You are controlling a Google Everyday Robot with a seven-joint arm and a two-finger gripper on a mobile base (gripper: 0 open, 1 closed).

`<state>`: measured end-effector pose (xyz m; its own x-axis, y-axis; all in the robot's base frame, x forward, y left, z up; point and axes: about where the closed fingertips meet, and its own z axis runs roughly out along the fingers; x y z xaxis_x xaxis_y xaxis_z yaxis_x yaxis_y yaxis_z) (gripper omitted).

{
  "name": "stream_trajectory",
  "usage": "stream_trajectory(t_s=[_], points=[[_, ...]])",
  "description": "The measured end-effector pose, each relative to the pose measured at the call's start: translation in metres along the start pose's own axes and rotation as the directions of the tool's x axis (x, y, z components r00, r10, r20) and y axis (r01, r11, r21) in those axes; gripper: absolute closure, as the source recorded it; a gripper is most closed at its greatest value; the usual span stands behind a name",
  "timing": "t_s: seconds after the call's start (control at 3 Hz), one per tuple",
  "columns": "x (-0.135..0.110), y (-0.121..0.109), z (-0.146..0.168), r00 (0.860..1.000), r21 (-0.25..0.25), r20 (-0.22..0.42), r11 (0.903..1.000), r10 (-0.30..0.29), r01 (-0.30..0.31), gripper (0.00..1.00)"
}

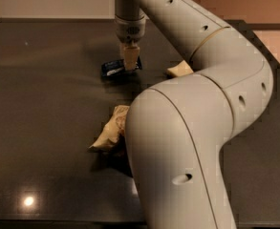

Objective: Move rxbar blueberry near sponge

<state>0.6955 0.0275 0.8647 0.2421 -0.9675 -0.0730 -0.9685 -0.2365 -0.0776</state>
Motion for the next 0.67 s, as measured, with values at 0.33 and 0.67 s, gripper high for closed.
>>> stream_trajectory(t_s=[0.33, 0.67], points=[[0.021, -0.011, -0.016, 0.999, 0.047, -0.001, 0.9979, 0.045, -0.045, 1.0], [0.046, -0.021, -0.027, 0.994, 0.089, 0.004, 0.9904, 0.106, -0.106, 1.0]])
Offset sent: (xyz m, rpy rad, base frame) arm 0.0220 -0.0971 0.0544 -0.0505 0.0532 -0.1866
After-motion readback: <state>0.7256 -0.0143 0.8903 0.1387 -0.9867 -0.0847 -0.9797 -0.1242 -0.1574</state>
